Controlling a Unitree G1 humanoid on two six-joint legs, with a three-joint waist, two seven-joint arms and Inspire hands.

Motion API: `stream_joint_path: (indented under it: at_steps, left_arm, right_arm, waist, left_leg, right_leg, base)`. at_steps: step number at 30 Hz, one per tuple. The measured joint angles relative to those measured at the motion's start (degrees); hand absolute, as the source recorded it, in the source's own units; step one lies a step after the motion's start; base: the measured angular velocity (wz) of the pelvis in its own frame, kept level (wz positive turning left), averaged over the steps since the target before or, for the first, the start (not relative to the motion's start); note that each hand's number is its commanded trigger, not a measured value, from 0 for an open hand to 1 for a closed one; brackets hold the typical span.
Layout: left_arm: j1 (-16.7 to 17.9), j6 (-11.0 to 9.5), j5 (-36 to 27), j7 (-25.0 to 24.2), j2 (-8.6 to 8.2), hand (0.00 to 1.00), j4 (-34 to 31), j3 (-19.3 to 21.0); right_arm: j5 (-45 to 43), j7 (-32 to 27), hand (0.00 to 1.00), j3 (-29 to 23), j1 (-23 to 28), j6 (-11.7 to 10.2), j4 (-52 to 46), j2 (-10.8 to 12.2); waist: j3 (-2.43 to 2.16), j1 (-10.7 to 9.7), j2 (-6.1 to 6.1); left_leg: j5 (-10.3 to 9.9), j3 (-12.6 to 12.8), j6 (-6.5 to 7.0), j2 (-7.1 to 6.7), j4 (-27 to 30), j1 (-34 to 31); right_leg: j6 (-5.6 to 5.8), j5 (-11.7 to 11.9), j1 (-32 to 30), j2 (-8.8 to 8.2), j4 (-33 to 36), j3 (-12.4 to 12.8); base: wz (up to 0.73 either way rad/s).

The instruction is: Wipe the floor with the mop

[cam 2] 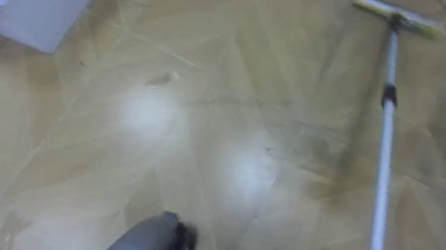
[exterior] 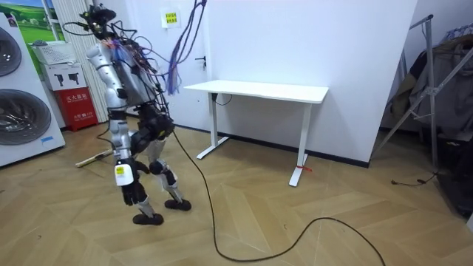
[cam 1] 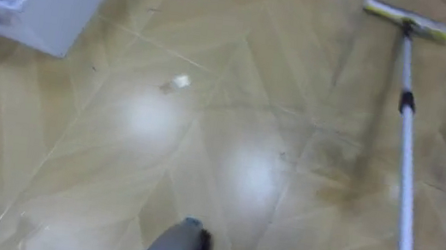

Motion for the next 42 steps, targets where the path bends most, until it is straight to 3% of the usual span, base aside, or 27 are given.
stream_joint_path:
  at_steps: [1,3,4,6,8,10,11,12,13,16,17,19,22,23,24,26,27,28,29,30,33,34,36,38,40,41,42]
  left_arm:
    - [0.1,-0.1,1.1,-0.3,-0.43,0.0,0.1,0.1]
    - [0.4,-0.4,2.6,-0.9,-1.51,0.0,0.4,0.8]
    - [0.4,-0.8,2.6,-0.9,-1.6,0.0,0.4,0.7]
    - [0.1,-2.2,2.5,-0.6,-1.76,0.0,0.5,0.5]
    - [-0.1,-2.9,2.5,0.2,-2.22,0.0,0.6,0.6]
    - [0.0,-3.1,2.6,1.9,-3.35,0.0,0.7,1.1]
    - [-0.1,-3.0,2.5,2.7,-3.59,0.0,0.8,1.0]
    - [-0.4,-3.0,2.6,2.9,-3.64,0.0,0.8,1.1]
    - [-0.8,-2.9,2.6,3.1,-3.7,0.0,0.8,1.1]
    - [-1.3,-2.0,1.3,3.1,-3.28,0.0,0.6,-0.2]
    - [-1.3,-1.2,0.1,3.1,-3.15,0.0,0.6,-0.3]
    - [-1.1,-0.6,-2.1,3.1,-1.93,0.0,0.6,-2.3]
    - [-0.4,0.7,-2.7,3.2,1.15,0.0,-0.2,-5.1]
    - [0.1,1.3,-2.4,3.1,1.47,0.0,-0.3,-4.6]
    - [0.6,1.4,-2.3,2.9,1.65,0.0,-1.0,-4.7]
    - [0.6,1.4,-1.2,1.6,1.48,0.0,-2.0,-4.7]
    - [0.4,1.2,-1.1,0.5,1.33,0.0,-2.6,-4.5]
    - [0.5,1.1,-1.1,0.1,1.26,0.0,-2.6,-4.5]
    - [0.7,1.5,-0.3,-0.7,0.64,0.0,-1.7,-3.5]
    - [0.6,1.7,1.2,-1.1,-0.34,0.0,-0.4,-2.8]
    - [-1.0,1.2,2.2,-1.6,-2.6,0.0,2.3,-1.1]
    - [-1.6,0.9,2.2,-1.5,-2.63,0.0,2.7,-1.0]
    - [-3.3,-1.3,2.0,-0.5,-2.71,0.0,2.7,0.2]
    - [-3.6,-2.5,1.0,0.2,-2.87,0.0,2.7,0.0]
    - [-4.0,-3.6,0.8,-0.1,-2.95,0.0,2.5,-0.1]
    - [-4.1,-3.5,-0.2,0.1,-3.09,0.0,2.6,-0.6]
    - [-4.0,-3.4,-1.6,0.5,-3.75,0.0,2.7,-1.6]
  right_arm:
    - [-0.1,-0.2,1.0,-0.1,1.7,0.0,0.5,0.0]
    - [-1.9,-1.1,1.0,0.1,8.3,0.1,0.6,1.3]
    - [-2.6,-1.4,1.0,0.1,9.6,0.2,0.6,2.0]
    - [-3.6,-2.4,1.0,0.7,12.6,1.3,0.7,4.1]
    - [-4.7,-3.2,1.0,2.5,12.9,1.5,0.6,5.4]
    - [-7.8,-3.7,1.0,3.0,12.5,1.6,0.5,6.4]
    - [-10.3,-4.3,1.0,2.9,11.7,2.4,-0.4,7.3]
    - [-13.0,-4.5,1.0,1.9,11.2,3.3,-1.1,8.0]
    - [-14.0,-4.5,1.0,1.2,10.6,4.2,-0.9,8.2]
    - [-16.6,-4.6,1.0,-1.7,4.7,7.5,-0.4,6.9]
    - [-16.5,-4.7,1.0,-1.9,0.7,7.9,-0.4,4.9]
    - [-16.2,-4.9,1.0,-1.0,-5.7,7.3,-0.7,1.8]
    - [-14.8,-5.1,1.0,0.6,-12.4,3.5,-1.9,-1.3]
    - [-13.7,-4.7,1.0,0.6,-13.9,2.9,-3.3,-2.0]
    - [-11.8,-4.1,1.0,0.5,-13.9,1.9,-3.8,-2.3]
    - [-8.2,-3.8,1.0,-1.0,-11.9,1.3,-4.1,-2.3]
    - [-6.5,-3.4,1.0,-3.0,-9.9,1.1,-3.9,-1.8]
    - [-5.3,-3.3,1.0,-3.3,-9.0,0.7,-3.7,-1.3]
    - [-3.0,-2.9,1.0,-3.5,-7.2,-0.1,-2.4,-0.1]
    - [-1.7,-2.2,1.0,-3.3,-5.0,-0.2,-1.5,0.8]
    - [-2.2,-2.1,1.0,-1.5,2.7,-0.2,-0.6,1.8]
    - [-3.2,-2.5,1.0,-1.2,4.2,-0.2,-0.6,2.3]
    - [-6.2,-4.3,1.0,-0.4,7.6,1.1,-0.6,4.5]
    - [-7.3,-5.5,1.0,1.0,8.7,1.8,0.1,6.3]
    - [-7.5,-6.1,1.0,0.8,9.1,2.6,1.1,7.5]
    - [-7.5,-6.3,1.0,0.6,8.9,2.6,1.5,8.6]
    - [-7.5,-6.5,1.0,0.5,7.5,2.6,1.5,8.7]
  waist:
    - [0.02,0.0,0.36]
    - [-0.29,-0.9,1.14]
    - [-0.33,-1.6,1.39]
    - [-0.58,-3.9,2.42]
    - [-0.29,-4.9,3.36]
    - [-0.25,-6.0,4.5]
    - [-0.32,-7.3,4.75]
    - [-0.21,-8.5,4.45]
    - [-0.2,-8.6,4.43]
    - [-0.08,-7.9,3.36]
    - [0.2,-6.3,2.75]
    - [0.86,-5.1,1.71]
    - [0.78,-2.7,-0.17]
    - [0.77,-2.2,-0.59]
    - [0.8,-2.1,-0.74]
    - [0.76,-1.5,-1.13]
    - [0.69,-0.8,-1.28]
    - [0.62,-0.5,-1.3]
    - [0.45,0.0,-1.05]
    - [0.48,0.3,-1.0]
    - [-0.04,-1.3,0.62]
    - [-0.12,-1.8,0.73]
    - [-0.26,-3.4,1.03]
    - [-0.08,-4.9,1.05]
    - [-0.72,-6.9,3.76]
    - [-0.65,-6.8,3.2]
    - [-0.27,-6.0,3.58]
  left_leg:
    - [-0.5,0.9,0.74,0.22,0.1,0.7]
    - [-2.9,2.4,1.51,0.09,0.3,2.9]
    - [-3.3,2.4,1.58,0.04,0.3,3.4]
    - [-4.7,-1.6,0.6,-1.07,0.1,5.0]
    - [-5.7,-4.5,-0.48,-1.09,-0.1,6.3]
    - [-6.3,-8.3,-1.77,-1.04,-1.2,7.5]
    - [-6.5,-9.3,-2.67,-1.18,-1.5,7.7]
    - [-7.2,-9.4,-3.77,-1.28,-1.2,8.0]
    - [-7.3,-9.2,-3.99,-1.38,-1.1,8.1]
    - [-7.5,-9.4,-4.84,-0.66,1.3,8.3]
    - [-7.9,-9.7,-5.47,-0.1,3.4,8.0]
    - [-7.2,-10.2,-6.65,0.52,8.6,5.6]
    - [-4.6,-9.2,-8.38,2.72,16.8,1.4]
    - [-4.1,-9.0,-8.08,3.15,18.1,0.0]
    - [-4.5,-8.4,-7.98,2.26,16.4,-1.4]
    - [-4.1,-7.3,-7.6,-0.93,8.5,-2.4]
    - [-1.5,-6.7,-5.58,-3.1,1.1,-1.5]
    - [0.4,-6.7,-4.28,-3.46,-0.8,-0.4]
    - [1.5,-4.4,-1.65,-2.09,-3.0,1.7]
    - [1.1,-1.2,-0.69,-0.78,-4.5,3.9]
    - [-1.3,1.2,0.63,-1.0,-5.1,7.3]
    - [-1.6,1.6,0.84,-1.09,-4.7,7.5]
    - [-1.8,2.1,0.97,-1.31,-1.8,7.6]
    - [-2.3,2.0,0.27,-1.79,1.1,6.2]
    - [-2.7,2.6,2.2,-0.25,0.2,2.7]
    - [-4.1,1.8,2.85,-0.62,1.1,3.0]
    - [-4.3,-0.2,2.85,-0.94,1.0,3.2]
  right_leg:
    - [0.79,0.4,-0.1,-0.4,1.4,0.2]
    - [4.62,3.6,-2.6,-2.22,8.4,0.0]
    - [5.19,4.7,-3.1,-2.51,9.9,-0.1]
    - [5.58,7.1,-5.5,-3.13,12.0,0.2]
    - [5.27,6.4,-8.5,-3.99,9.8,-0.2]
    - [5.12,6.6,-10.1,-3.79,1.9,0.2]
    - [5.71,8.5,-9.2,-4.08,-5.1,0.0]
    - [5.23,11.1,-8.7,-5.37,-5.0,-2.1]
    - [4.01,11.0,-8.5,-6.03,-4.6,-3.1]
    - [2.03,8.3,-7.5,-6.73,-1.7,-6.1]
    - [1.39,7.3,-7.3,-6.76,-0.5,-6.3]
    - [0.5,5.3,-7.3,-6.97,1.8,-7.7]
    - [-0.7,2.3,-7.0,-5.58,4.8,-8.2]
    - [-1.5,1.7,-6.1,-4.64,4.9,-7.7]
    - [-1.68,1.2,-5.2,-3.75,4.6,-6.8]
    - [-1.2,0.7,-3.4,-3.17,2.7,-4.7]
    - [-0.52,1.0,-2.1,-2.47,0.4,-3.0]
    - [0.01,1.2,-1.7,-1.83,-0.9,-1.8]
    - [0.89,1.9,0.1,-0.52,-3.9,0.5]
    - [1.64,2.5,1.6,-0.42,-5.4,2.5]
    - [2.79,3.1,3.2,-1.81,-4.4,2.5]
    - [3.03,3.2,2.9,-2.13,-3.5,2.5]
    - [5.19,4.7,2.5,-3.11,-0.3,1.6]
    - [5.29,5.8,2.2,-3.61,3.1,3.6]
    - [5.78,5.6,0.3,-2.92,8.2,3.2]
    - [6.81,4.1,-1.8,-2.34,9.8,4.1]
    - [6.55,2.5,-3.0,-1.56,7.2,4.3]
  base:
    - [0.0]
    - [-0.43]
    - [-0.54]
    - [-0.8]
    - [-1.3]
    - [-1.23]
    - [-0.5]
    - [-0.24]
    - [0.21]
    - [0.44]
    - [0.25]
    - [0.37]
    - [0.53]
    - [0.77]
    - [0.95]
    - [1.14]
    - [0.9]
    - [0.4]
    - [-0.13]
    - [-0.3]
    - [-0.48]
    - [-0.53]
    - [-0.82]
    - [-0.71]
    - [-0.23]
    - [-0.54]
    - [-0.76]
